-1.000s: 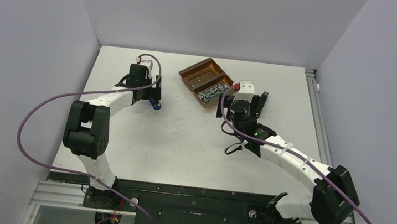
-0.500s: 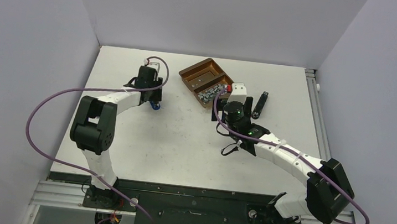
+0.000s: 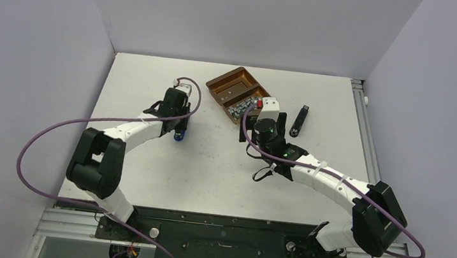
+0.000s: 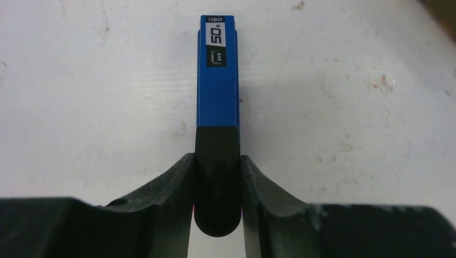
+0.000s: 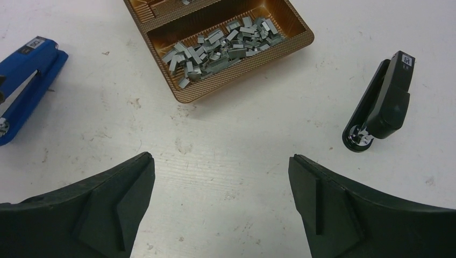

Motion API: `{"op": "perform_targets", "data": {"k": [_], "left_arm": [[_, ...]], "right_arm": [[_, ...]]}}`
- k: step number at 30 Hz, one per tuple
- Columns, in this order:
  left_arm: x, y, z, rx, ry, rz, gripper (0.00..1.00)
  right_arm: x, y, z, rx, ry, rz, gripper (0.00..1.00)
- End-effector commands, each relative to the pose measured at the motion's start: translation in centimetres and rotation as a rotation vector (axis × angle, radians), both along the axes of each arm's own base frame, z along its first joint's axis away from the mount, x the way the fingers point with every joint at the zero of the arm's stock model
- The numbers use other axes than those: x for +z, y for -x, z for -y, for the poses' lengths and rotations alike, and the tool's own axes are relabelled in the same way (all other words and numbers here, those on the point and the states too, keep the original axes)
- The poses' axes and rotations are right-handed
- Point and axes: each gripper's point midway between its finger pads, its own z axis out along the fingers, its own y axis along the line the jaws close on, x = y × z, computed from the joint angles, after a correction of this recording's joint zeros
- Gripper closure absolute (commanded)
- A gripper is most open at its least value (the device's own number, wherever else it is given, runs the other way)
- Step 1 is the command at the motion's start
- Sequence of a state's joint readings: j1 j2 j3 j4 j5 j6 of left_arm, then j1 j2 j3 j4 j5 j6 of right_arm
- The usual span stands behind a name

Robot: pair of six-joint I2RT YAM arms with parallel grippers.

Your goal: Load the staples into the stapler

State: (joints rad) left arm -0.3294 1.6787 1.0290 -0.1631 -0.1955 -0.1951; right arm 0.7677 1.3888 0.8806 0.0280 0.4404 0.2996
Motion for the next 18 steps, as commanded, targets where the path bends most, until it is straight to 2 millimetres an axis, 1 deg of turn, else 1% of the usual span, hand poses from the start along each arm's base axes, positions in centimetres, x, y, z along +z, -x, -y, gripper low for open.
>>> {"op": "perform_targets", "data": {"k": [1, 3, 7, 9, 12, 16, 18], "left_arm": [[3.6, 3.0, 1.5, -0.055, 0.013, 0.044, 0.8], [3.2, 5.0, 2.1, -0.064, 0.025, 0.005, 0.8], [1.1, 8.5, 3.5, -0.084, 0.076, -0.087, 0.76], [0.6, 9.4, 3.9, -0.092, 0.091, -0.097, 0.75], [-0.2, 10.1, 4.3, -0.1, 0.107, -0.135, 0.75], [-1.2, 11.6, 6.3, -0.152, 0.188, -0.182, 0.67], [-1.4, 11.9, 6.7, -0.167, 0.205, -0.191, 0.64]], "right_arm": [[-0.3, 0.1, -1.4, 0.018, -0.044, 0.004, 0.05], [-1.1, 0.2, -1.3, 0.006, -0.045, -0.009, 0.05], [-2.3, 0.5, -0.8, -0.03, -0.058, -0.025, 0.05], [-2.5, 0.5, -0.8, -0.036, -0.054, -0.031, 0.05], [-3.0, 0.4, -1.0, -0.034, -0.045, -0.048, 0.05], [-3.8, 0.6, -1.9, -0.017, -0.068, -0.076, 0.05], [-4.4, 1.0, -2.3, -0.008, -0.077, -0.085, 0.05]]}}
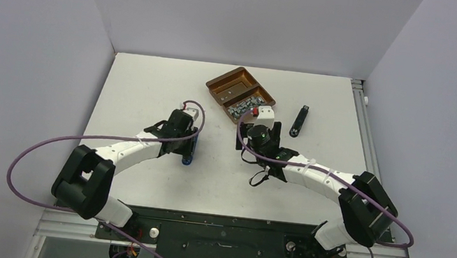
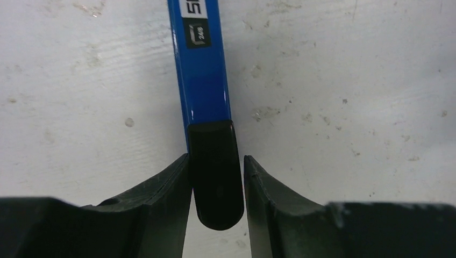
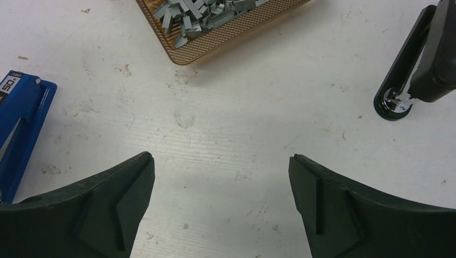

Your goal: Load the staples into the stapler

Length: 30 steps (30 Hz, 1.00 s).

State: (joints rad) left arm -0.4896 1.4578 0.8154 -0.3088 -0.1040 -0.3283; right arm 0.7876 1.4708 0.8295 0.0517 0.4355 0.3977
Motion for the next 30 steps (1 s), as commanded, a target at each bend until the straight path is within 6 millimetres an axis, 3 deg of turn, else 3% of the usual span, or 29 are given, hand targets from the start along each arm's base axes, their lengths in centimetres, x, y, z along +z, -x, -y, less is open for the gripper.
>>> {"op": "perform_targets", "data": {"k": [1, 2, 8, 12, 19, 22, 25, 30], "left_arm": [[0.5, 1.2, 2.7, -0.053, 0.128, -0.031, 0.63], [0.7, 1.3, 3.0, -0.063, 0.139, -0.035, 0.59], [3.7, 0.5, 3.3, -0.079, 0.2, -0.019, 0.01], [7.9, -2.6, -0.1, 0.005, 0.294, 0.033, 0.04], [13.1, -6.6, -7.9, 0.077, 0.295, 0.177, 0.04], [13.8, -7.7, -9.9, 0.069, 0.281, 0.174, 0.04], [13.3, -8.1, -11.1, 0.056, 0.269, 0.121, 0.04], [12.7, -8.4, -12.0, 0.063, 0.274, 0.114, 0.04]], "right_arm": [[0.2, 0.2, -1.8, 0.015, -0.067, 0.009, 0.05], [0.0, 0.5, -2.1, 0.022, -0.07, 0.009, 0.06], [-0.6, 1.7, -3.9, 0.079, -0.089, 0.007, 0.06], [-0.4, 2.2, -5.9, 0.121, -0.099, 0.009, 0.07], [-0.7, 3.2, -12.7, 0.246, -0.106, -0.009, 0.08], [-1.2, 3.2, -16.3, 0.3, -0.114, -0.03, 0.08], [-0.9, 2.9, -19.6, 0.347, -0.125, -0.034, 0.08], [-2.1, 2.9, -22.5, 0.391, -0.106, -0.071, 0.08]]}}
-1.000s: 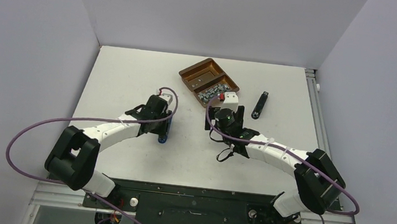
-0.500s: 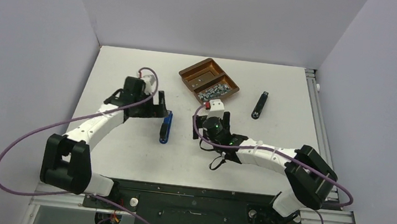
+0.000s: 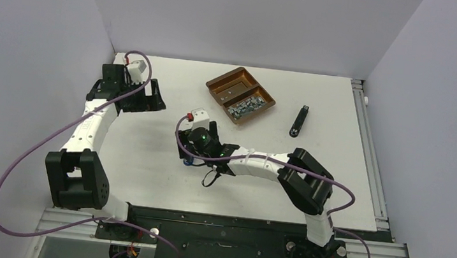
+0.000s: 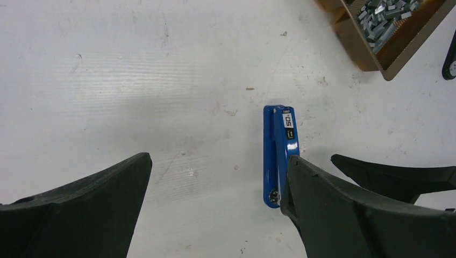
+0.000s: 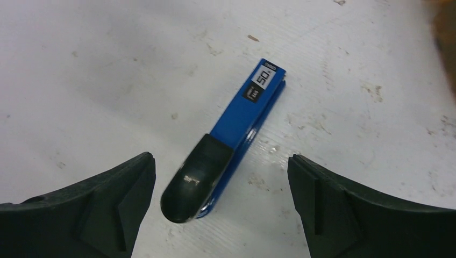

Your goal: Load the staples into the stapler

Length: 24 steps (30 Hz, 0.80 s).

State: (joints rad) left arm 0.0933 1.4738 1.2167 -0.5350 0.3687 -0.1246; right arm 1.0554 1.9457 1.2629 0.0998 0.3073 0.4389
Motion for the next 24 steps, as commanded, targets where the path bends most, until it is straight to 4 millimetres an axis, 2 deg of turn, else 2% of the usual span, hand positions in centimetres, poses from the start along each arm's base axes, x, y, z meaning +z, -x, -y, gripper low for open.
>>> {"op": "perform_targets", "data": {"k": [1, 3, 5, 10, 19, 21, 24], "left_arm": [[0.4, 0.5, 0.1, -0.061, 0.011, -0.002, 0.04], [0.7, 0.5, 0.2, -0.065, 0.01, 0.011, 0.04], [1.0, 0.5, 0.0, -0.063, 0.0, 0.023, 0.04], [1.1, 0.4, -0.5, -0.05, -0.034, 0.035, 0.04], [0.8, 0.9, -0.1, -0.079, -0.031, 0.038, 0.04], [0.8, 1.2, 0.3, -0.096, -0.032, 0.039, 0.04], [0.7, 1.8, 0.9, -0.147, -0.049, 0.053, 0.04]], "right_arm": [[0.7, -0.1, -2.5, 0.039, -0.017, -0.015, 0.08], [0.2, -0.1, -3.0, 0.045, -0.011, -0.027, 0.06], [-0.9, -0.1, -3.0, 0.037, 0.009, -0.052, 0.0], [-2.4, 0.5, -2.7, 0.05, 0.053, -0.085, 0.21], [-0.9, 2.4, -1.5, 0.177, 0.126, 0.02, 0.67], [-1.0, 3.2, -1.0, 0.237, 0.147, 0.027, 0.73], [-0.8, 4.7, -0.8, 0.345, 0.157, 0.034, 0.74]]}}
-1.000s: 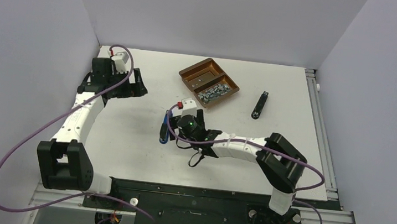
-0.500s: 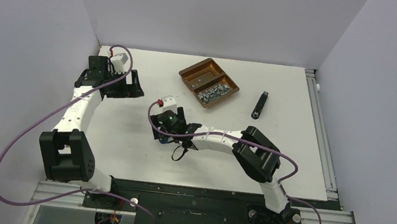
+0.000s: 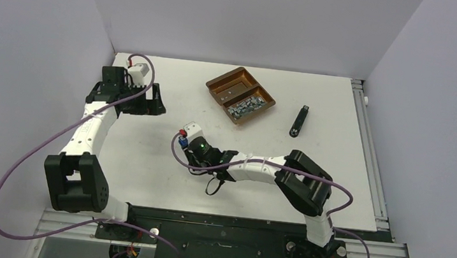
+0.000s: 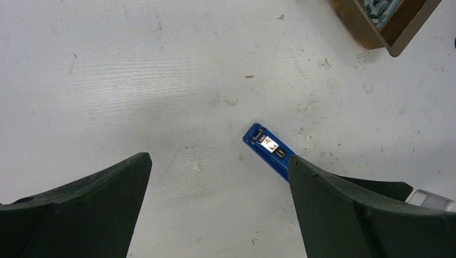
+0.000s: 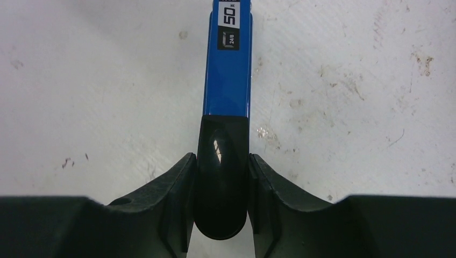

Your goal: Load the staples into the stapler

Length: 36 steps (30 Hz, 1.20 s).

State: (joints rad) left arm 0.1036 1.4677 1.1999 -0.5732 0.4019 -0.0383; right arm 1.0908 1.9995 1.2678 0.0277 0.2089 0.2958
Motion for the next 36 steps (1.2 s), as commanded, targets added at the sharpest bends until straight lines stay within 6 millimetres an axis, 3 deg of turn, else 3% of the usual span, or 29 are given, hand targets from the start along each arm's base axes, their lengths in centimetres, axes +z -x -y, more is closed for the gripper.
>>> {"op": "perform_targets", "data": {"k": [1, 3, 10, 13, 18, 25, 32, 36], "left_arm": [[1.6, 0.8, 1.2, -0.101, -0.026, 0.081, 0.04], [1.7, 1.4, 1.8, -0.152, -0.041, 0.096, 0.04], [1.8, 4.7, 5.7, -0.44, -0.064, 0.144, 0.04], [1.8, 6.5, 7.4, -0.599, -0.106, 0.188, 0.04], [0.3, 9.2, 9.1, -0.851, -0.219, 0.205, 0.04], [-3.1, 11.3, 11.9, -1.12, -0.312, 0.184, 0.04], [-5.7, 12.7, 15.1, -1.347, -0.376, 0.204, 0.0], [-6.9, 12.9, 15.3, -1.5, -0.45, 0.235, 0.08]], "right_arm": [[3.2, 2.0, -0.1, 0.175, -0.017, 0.058, 0.74], [3.3, 2.3, 0.1, 0.193, -0.012, 0.057, 0.7], [5.4, 2.2, -0.1, 0.181, -0.06, 0.055, 0.22], [6.9, 2.5, 0.6, 0.183, -0.102, 0.049, 0.11], [7.8, 2.5, 4.2, 0.127, -0.175, 0.013, 0.08], [6.5, 2.4, 10.2, 0.008, -0.277, -0.096, 0.08], [5.6, 2.5, 12.9, -0.057, -0.298, -0.13, 0.1], [5.1, 2.4, 13.6, -0.082, -0.325, -0.148, 0.1]]}}
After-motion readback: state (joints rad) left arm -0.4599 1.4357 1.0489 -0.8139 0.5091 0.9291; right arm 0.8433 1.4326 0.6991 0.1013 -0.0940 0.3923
